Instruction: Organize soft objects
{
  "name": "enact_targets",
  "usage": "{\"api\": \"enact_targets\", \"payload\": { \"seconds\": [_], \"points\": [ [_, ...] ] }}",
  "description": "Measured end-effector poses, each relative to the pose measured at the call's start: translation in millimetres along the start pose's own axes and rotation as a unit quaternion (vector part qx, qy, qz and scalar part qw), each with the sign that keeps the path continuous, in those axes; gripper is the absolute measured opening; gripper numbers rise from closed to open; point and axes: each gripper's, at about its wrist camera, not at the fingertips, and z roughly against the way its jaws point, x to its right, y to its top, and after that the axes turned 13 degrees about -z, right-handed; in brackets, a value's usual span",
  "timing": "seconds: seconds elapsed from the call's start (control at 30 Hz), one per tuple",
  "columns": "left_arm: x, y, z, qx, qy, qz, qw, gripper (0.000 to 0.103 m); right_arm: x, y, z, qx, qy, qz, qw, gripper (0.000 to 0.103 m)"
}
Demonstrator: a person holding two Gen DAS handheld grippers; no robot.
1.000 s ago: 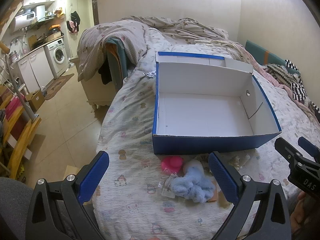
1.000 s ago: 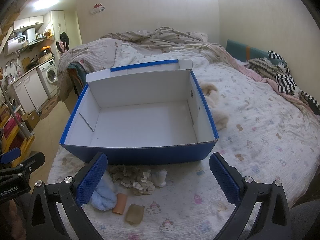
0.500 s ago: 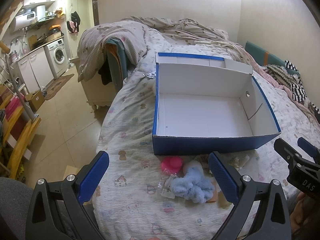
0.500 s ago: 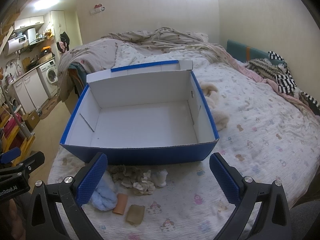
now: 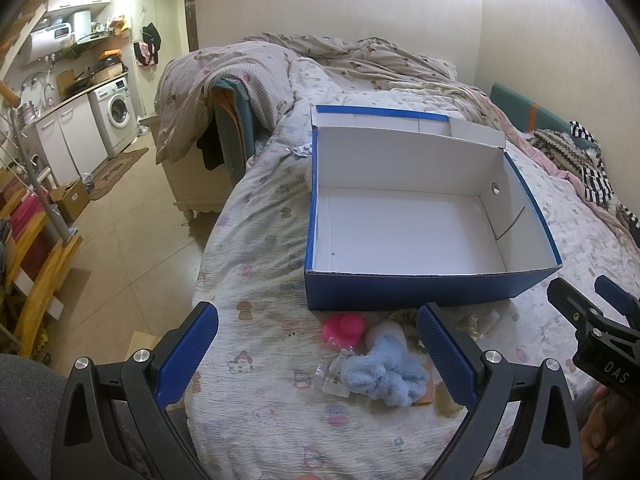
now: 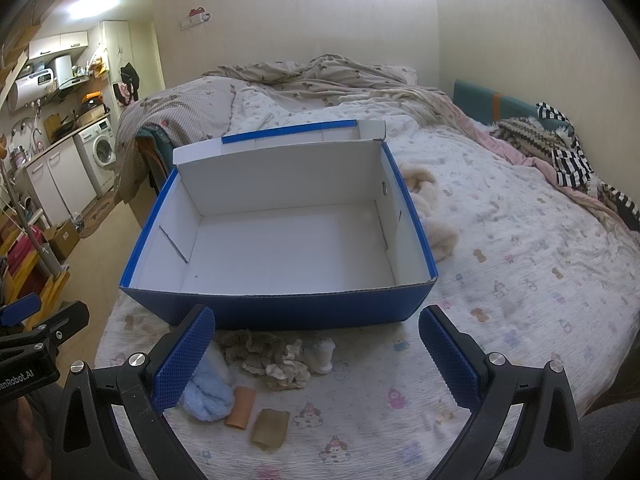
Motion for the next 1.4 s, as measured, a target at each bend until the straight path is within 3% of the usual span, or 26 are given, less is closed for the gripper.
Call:
{"api": "enact_targets", "payload": {
  "seconds": [1.03,1.13,1.23,1.4],
  "points": [
    [-2,-1,-6,-0.014,0.003,0.007,0.9999,0.099,-4,-5,-6,-0.027,0.006,0.012,1.000,0.103],
    [-8,-1,-11,-0.029,0.019,0.018,0.9992,0.099,-9,-6,-13,-0.050,0.017,0.014,0.999,0.103],
    [-20,-4,-21,-0.060,0.034,0.037,0.9970,0.099,-15,-4,-26,-0.105,0.059,-0.005,0.993,0.103],
    [-42,-11,-39,-0.105,0.051,0.067,0.9909,0.099,-27,-17,-71,-0.242,0.105,-0.039,0.964,0.103]
  ]
}}
